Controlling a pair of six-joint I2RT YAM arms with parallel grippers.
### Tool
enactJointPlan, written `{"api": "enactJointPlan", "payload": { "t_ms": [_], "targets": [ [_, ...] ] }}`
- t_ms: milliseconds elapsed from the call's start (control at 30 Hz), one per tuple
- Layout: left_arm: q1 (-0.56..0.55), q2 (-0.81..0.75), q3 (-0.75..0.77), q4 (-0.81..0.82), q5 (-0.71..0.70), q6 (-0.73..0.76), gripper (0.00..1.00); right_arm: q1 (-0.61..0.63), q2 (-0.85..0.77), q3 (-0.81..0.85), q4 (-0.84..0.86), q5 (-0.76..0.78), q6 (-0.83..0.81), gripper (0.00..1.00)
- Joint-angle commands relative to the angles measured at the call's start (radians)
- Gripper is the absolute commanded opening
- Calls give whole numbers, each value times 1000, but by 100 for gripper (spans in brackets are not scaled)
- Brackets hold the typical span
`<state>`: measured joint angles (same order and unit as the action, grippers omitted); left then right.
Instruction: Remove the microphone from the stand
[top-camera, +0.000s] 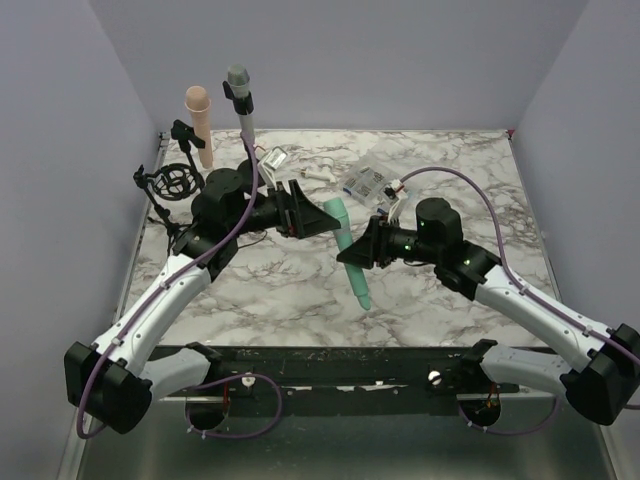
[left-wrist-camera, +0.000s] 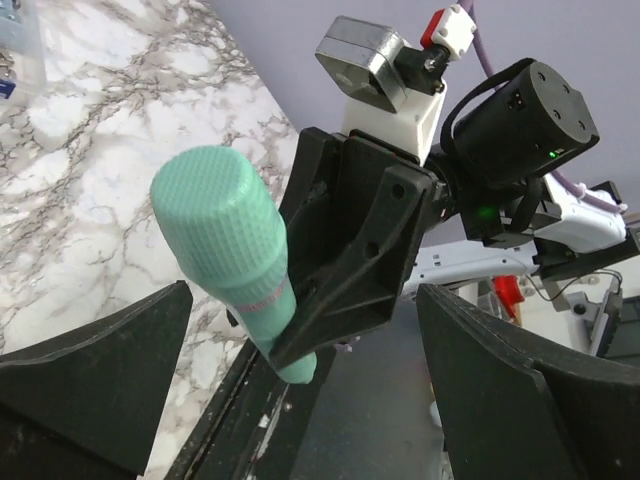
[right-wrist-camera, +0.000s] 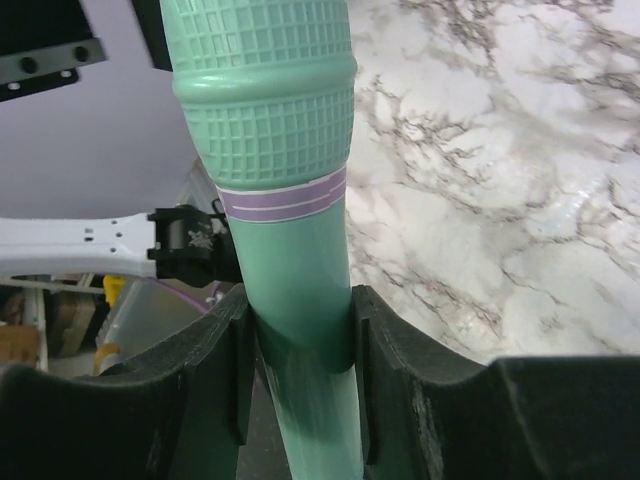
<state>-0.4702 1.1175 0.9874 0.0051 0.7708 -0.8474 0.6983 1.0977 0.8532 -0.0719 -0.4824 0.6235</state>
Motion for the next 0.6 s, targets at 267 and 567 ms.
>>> {"api": "enactJointPlan", "payload": {
  "t_ms": [267,567],
  "targets": [
    [10,-137,103,-360,-323,274,99,-3,-46,7,-332,614,70,1],
    [10,-231,76,-391,-472,312,99,-123,19,7,-545,923,261,1]
  ]
}}
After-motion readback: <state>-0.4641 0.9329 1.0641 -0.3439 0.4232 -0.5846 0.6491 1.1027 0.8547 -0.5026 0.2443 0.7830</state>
